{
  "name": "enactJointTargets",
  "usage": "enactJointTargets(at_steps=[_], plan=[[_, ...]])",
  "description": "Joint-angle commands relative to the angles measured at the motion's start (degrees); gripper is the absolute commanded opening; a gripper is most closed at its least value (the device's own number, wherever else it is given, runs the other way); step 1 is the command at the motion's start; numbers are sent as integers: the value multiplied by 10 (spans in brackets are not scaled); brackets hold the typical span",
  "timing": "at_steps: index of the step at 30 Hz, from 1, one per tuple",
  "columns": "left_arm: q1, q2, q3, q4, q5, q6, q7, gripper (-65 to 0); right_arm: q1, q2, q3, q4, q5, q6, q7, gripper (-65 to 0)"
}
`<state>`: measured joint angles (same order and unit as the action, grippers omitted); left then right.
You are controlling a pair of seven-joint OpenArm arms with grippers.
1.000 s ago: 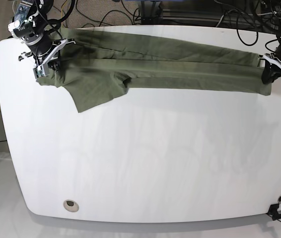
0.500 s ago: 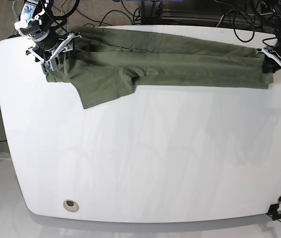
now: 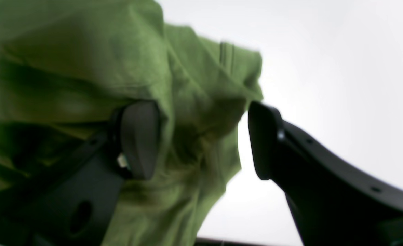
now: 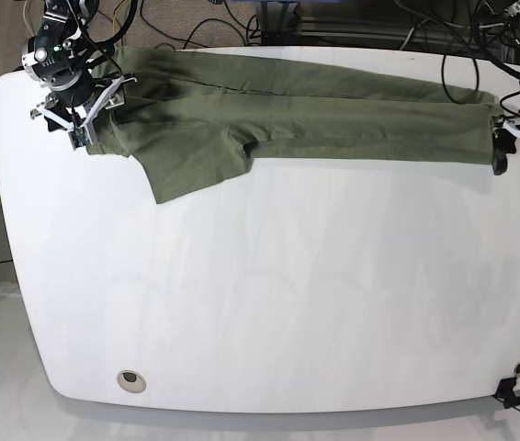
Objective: Fold the T-shirt properly
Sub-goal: 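Open both grippers and release the folded hem onto the shirt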
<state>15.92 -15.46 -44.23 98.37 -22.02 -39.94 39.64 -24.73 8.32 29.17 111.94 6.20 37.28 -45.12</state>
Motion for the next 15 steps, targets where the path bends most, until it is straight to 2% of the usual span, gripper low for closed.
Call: enactJointTargets(at_steps=[1,4,7,10,12,15], plan=[[-2,-11,8,26,-8,-1,-8,-71,3,6,2,26,6,14,16,-254],[-1,5,31,54,-8,-1,-8,-71,5,6,1,37,7,27,18,-254],[1,9,58,65,-8,-1,-8,-71,24,3,1,38,21,27,18,-255],[3,21,83,65,-8,-1,-8,-71,33,7,1,38,74,27,18,-255],[6,36,87,65,-8,-1,-8,-71,35,28,1,38,116,27,18,-255],[6,53,88,65,-8,-1,-8,-71,32,40,0,38,208,27,17,-255]])
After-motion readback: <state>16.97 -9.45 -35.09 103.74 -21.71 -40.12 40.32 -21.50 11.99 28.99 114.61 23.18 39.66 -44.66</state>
